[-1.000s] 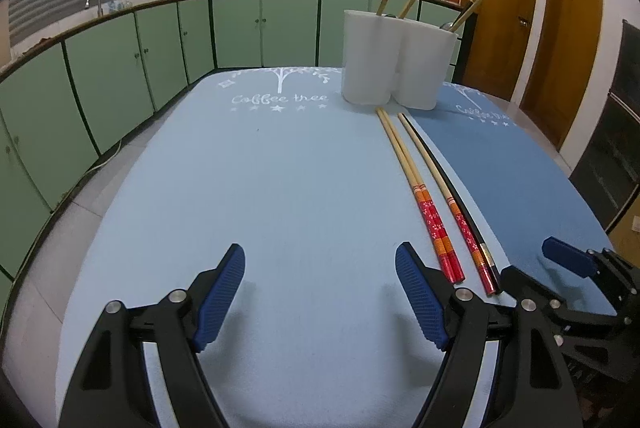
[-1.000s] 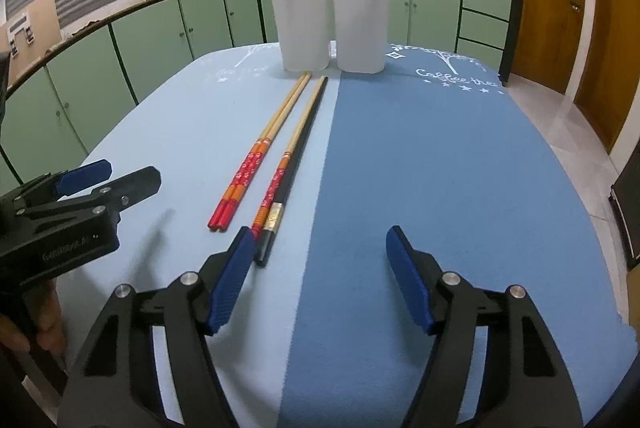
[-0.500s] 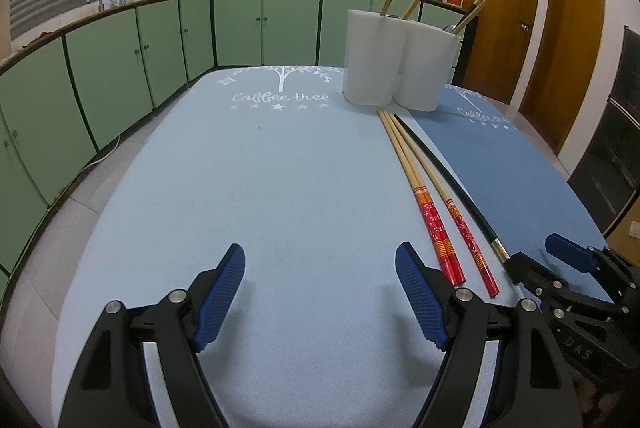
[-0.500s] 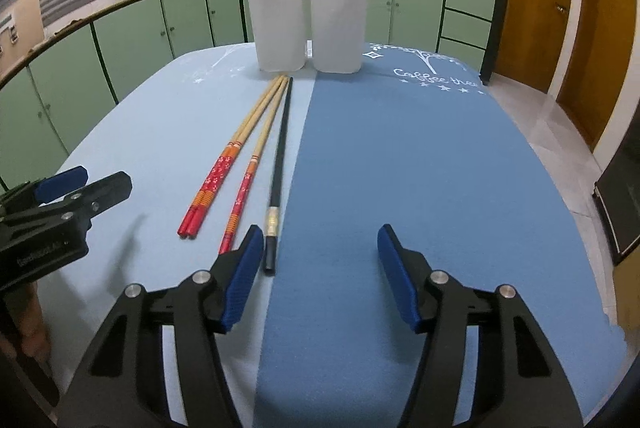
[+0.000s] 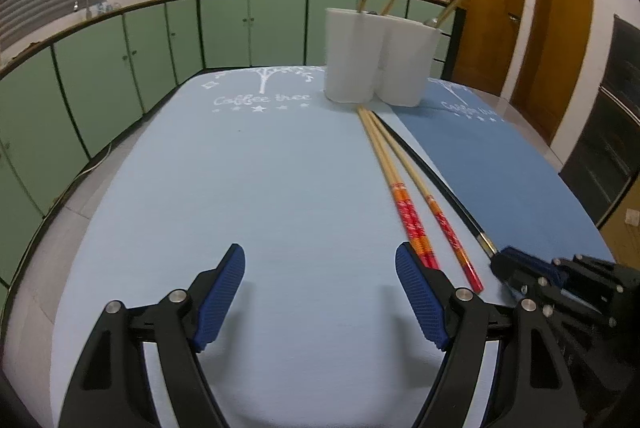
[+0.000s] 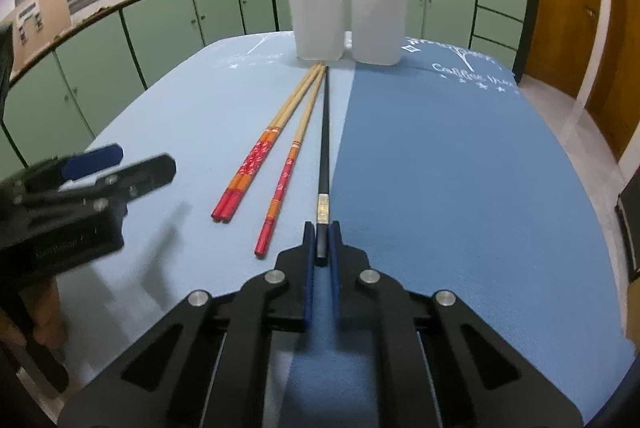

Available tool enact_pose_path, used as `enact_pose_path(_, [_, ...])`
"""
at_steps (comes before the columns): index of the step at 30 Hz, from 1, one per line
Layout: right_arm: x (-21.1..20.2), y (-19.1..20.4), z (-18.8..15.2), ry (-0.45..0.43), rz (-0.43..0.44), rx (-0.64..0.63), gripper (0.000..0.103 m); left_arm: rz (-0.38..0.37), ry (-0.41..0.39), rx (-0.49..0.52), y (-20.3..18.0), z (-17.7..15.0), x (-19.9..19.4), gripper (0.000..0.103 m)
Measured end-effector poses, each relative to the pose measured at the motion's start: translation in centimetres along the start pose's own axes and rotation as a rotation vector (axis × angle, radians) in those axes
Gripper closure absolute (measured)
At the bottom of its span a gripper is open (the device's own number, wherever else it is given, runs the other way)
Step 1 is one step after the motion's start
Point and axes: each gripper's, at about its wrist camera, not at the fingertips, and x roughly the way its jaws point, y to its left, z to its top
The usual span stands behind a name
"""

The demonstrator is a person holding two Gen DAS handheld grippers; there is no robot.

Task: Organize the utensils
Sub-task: 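Close the right gripper on the last black chopstick, then grasp a red-patterned chopstick with the left gripper while the right holds the black one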

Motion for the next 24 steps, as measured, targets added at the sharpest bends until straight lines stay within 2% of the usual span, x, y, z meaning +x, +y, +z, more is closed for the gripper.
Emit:
enact_pose_path(6, [-0.2,-2.6,0.2,-0.013,-0.053,0.076,0.097,-0.032,0.035,0.025,-1.4,-0.1,0.6,0.027])
enact_pose_path(15, [-0.1,-4.0,0.2,-0.017,-0.054,0.11,0.097,-0.028,0.086,0.052,-3.0,-0.3,2.0,0.027])
enact_pose_path(17, [-0.1,-4.0,0.2,-0.02,-0.052,0.109,0.097,-0.024,0.09,0.042,-2.9,-0.3,2.2,0.027])
enact_pose_path(21, [-0.1,-4.0,0.1,-0.021,-0.047,0.11,0.097,0.006,0.086,-0.028,-1.6,-0.2,2.1,0.036])
enact_pose_path(24, [0.0,-3.9,0.1,-0.015,-0.043,0.107,0.097,0.013,0.086,-0.045,-1.2,0.0,2.1,0.037])
